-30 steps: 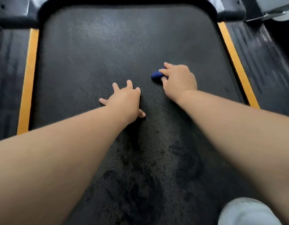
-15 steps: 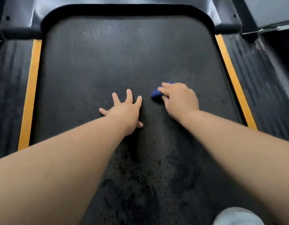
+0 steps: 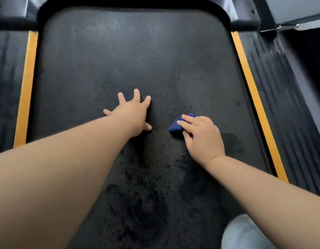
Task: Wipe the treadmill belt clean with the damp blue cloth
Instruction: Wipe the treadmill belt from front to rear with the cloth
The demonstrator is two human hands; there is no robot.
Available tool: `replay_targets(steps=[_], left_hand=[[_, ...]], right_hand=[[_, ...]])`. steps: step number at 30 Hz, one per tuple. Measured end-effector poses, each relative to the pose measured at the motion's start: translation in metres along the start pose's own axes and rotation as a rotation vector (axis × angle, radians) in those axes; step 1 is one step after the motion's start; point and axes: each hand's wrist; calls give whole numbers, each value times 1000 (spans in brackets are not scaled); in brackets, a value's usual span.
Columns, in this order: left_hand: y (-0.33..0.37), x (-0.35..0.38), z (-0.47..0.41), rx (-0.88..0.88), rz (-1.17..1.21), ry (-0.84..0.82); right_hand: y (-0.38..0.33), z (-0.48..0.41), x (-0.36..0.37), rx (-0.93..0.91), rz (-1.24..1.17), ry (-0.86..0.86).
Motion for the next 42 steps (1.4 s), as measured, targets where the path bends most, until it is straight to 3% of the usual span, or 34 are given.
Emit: replay_targets(steps=[3,9,15,20,24,30,37,42], left_hand=[[-1,1,-4,1,-23,13],[-3,4,-7,5,-52,54],[-1,3,-3,-6,13,39],[-1,0,2,-3,52,35],[0,-3,4,-12,34,2],[15,-9,15,-28,-21,-58],[12,-12,6,72,-51,117],[21,-22,-17,110,17,275]], right_hand=[[-1,-43,3,77,21,0],[-12,-117,3,403,-77,-11],[-12,-46,0,161,13,-74],[-24,-22,-13,221,23,-299],[-27,-30,-36,300,-195,-424],[-27,-33,-83,595,-449,-235],[-8,-8,-57,355,-89,-336],[-1,-5,-21,413,-152,-73]])
Point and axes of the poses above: each hand's wrist, its own z-axis away from the middle knuckle, its own x-axis out of the palm, y = z × x, and after that the axes turned 1 degree about -y, right-handed
